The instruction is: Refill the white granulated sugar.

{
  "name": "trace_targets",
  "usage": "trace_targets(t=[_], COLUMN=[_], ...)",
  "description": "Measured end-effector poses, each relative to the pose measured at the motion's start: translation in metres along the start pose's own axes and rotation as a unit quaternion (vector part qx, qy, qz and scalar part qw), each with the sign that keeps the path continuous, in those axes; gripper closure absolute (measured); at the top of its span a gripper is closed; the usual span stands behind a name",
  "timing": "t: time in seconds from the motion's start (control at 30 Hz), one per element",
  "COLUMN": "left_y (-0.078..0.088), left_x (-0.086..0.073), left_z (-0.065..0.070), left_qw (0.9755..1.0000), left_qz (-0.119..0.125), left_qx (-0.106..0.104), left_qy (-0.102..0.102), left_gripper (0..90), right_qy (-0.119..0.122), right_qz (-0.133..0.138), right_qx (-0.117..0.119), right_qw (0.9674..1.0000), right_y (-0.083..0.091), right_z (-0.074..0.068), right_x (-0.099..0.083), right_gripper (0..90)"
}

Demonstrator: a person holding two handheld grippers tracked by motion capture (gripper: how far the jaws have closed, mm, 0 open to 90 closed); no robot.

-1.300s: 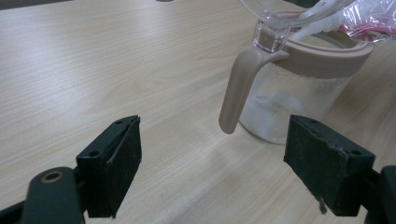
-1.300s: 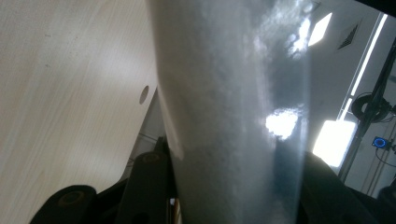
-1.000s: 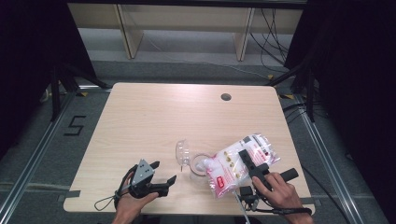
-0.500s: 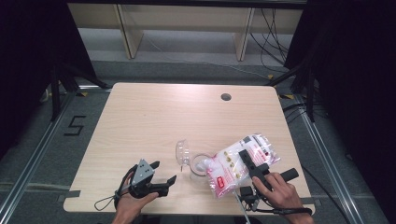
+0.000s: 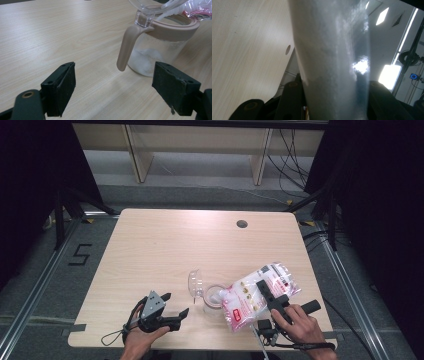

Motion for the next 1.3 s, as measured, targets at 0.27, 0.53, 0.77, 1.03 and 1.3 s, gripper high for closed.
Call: trace_targets(t=[0.27, 0.53, 0.77, 1.03, 1.3], left_y=[0.0005, 0.0001, 0.0004, -0.0003, 0.0], left_x=[-0.0002, -0.0004, -0.0002, -0.0011, -0.0012], left_z=[0.0005, 0.0001, -0.0009, -0.0007, -0.0013], left_qw=[1.0, 1.0, 1.0, 1.0, 1.0], left_qz=[0.0, -0.002, -0.002, 0.0, 0.0], left_qx=[0.002, 0.0, -0.001, 0.001, 0.003], left_qy=[0.002, -0.003, -0.003, 0.006, 0.008], left_gripper=[18.4, 18.3, 18.4, 18.4, 18.4], right_qy=[0.004, -0.002, 0.009, 0.016, -0.013], right_qz=[0.001, 0.005, 0.009, 0.013, -0.02], right_qx=[-0.003, -0.017, -0.003, -0.006, 0.009], right_qw=[1.0, 0.9998, 0.9999, 0.9998, 0.9997], right_y=[0.0003, 0.0004, 0.0002, 0.0, 0.006], right_z=[0.003, 0.004, 0.0023, 0.0047, -0.0014], right_x=[-0.0005, -0.0018, -0.0025, -0.0024, -0.0062], right_gripper=[64.9, 65.2, 65.5, 66.0, 66.7])
Point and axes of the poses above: each handheld gripper's, and its own axes: y roughly backward along the jaws, x roughly out of its top, z roughly to its right, the point moved 5 cm from there along -y, roughly forward along the jaws, and after that the axes turned 14 degrees about -x, right-handed, at the moved point
